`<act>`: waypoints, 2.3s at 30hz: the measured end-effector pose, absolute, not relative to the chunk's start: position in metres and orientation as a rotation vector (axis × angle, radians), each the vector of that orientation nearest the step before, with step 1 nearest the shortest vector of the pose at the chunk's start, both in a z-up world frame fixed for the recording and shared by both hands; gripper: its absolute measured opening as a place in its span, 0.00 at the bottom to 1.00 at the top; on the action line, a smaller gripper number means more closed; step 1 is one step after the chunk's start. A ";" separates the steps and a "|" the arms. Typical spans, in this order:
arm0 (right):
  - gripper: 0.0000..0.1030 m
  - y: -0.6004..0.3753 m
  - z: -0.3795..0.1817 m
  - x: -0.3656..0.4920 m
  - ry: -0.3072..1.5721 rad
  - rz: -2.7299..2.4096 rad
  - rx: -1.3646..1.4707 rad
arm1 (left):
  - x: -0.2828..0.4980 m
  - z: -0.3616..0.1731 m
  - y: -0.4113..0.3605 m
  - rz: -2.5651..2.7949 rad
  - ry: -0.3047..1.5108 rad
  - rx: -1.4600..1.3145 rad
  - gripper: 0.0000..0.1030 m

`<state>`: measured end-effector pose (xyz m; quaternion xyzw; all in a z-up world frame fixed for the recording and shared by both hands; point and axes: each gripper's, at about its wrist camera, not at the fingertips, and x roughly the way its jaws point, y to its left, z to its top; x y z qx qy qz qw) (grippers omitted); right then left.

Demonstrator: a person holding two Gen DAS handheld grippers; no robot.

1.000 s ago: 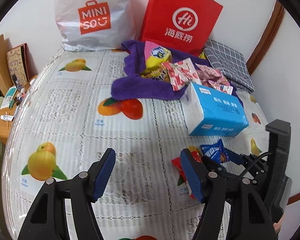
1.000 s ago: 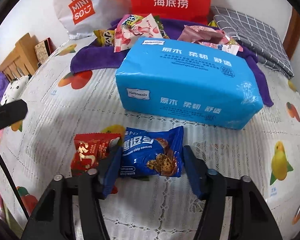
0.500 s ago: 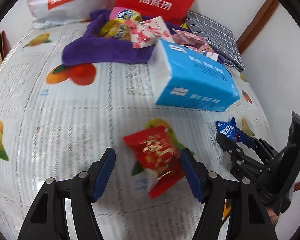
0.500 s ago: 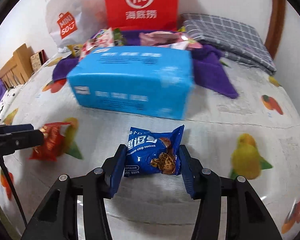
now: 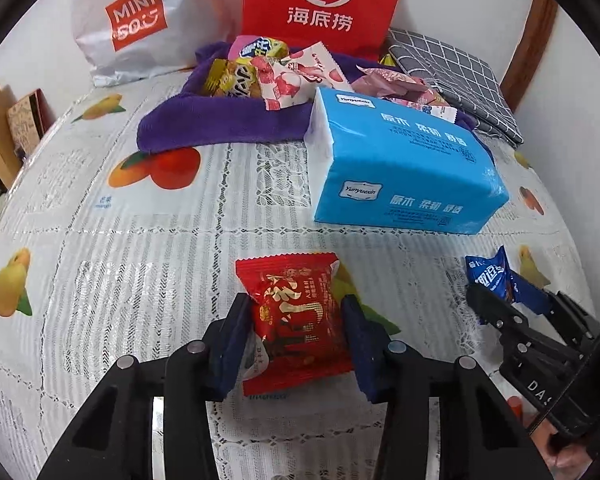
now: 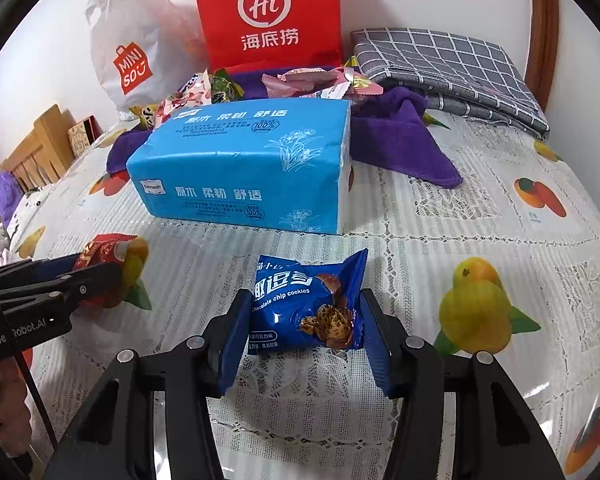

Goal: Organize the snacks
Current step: 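Lift both held snacks and carry them over the purple towel, then lower both snacks onto the towel and open both tools to release them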

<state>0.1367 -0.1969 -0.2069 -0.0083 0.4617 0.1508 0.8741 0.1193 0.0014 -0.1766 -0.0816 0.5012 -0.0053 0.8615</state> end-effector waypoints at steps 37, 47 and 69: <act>0.49 -0.158 -0.027 0.255 0.735 0.426 0.027 | 0.242 -0.023 0.021 -0.156 0.844 -0.188 0.42; 0.49 -0.143 -0.038 0.303 0.752 0.443 0.031 | 0.288 -0.022 0.026 -0.165 0.824 -0.196 0.42; 0.49 -0.156 -0.091 0.357 0.877 0.379 -0.026 | 0.333 -0.074 0.044 -0.104 0.923 -0.195 0.42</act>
